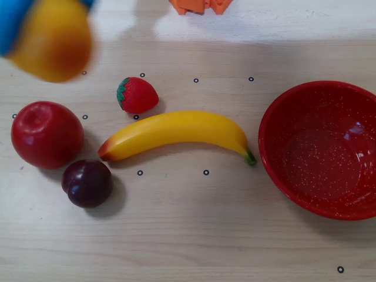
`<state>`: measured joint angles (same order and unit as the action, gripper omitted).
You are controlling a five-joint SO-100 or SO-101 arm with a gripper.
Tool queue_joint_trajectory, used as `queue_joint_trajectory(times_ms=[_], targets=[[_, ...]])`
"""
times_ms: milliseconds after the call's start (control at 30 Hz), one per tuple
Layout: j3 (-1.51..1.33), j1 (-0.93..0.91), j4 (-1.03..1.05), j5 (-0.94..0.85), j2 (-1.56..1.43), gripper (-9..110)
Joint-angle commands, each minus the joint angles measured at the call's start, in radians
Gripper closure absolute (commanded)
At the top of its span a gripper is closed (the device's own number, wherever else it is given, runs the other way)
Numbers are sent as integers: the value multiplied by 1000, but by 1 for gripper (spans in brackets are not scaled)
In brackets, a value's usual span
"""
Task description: Put the peach in the red bowl.
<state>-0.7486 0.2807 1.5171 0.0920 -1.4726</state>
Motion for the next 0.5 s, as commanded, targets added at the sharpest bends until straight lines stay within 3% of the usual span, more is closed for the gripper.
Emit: queue_joint_trajectory(times_ms=[0,467], targets=[[18,-144,-44,-28,-143,101],[-207,-733,-21,-44,-153,101]])
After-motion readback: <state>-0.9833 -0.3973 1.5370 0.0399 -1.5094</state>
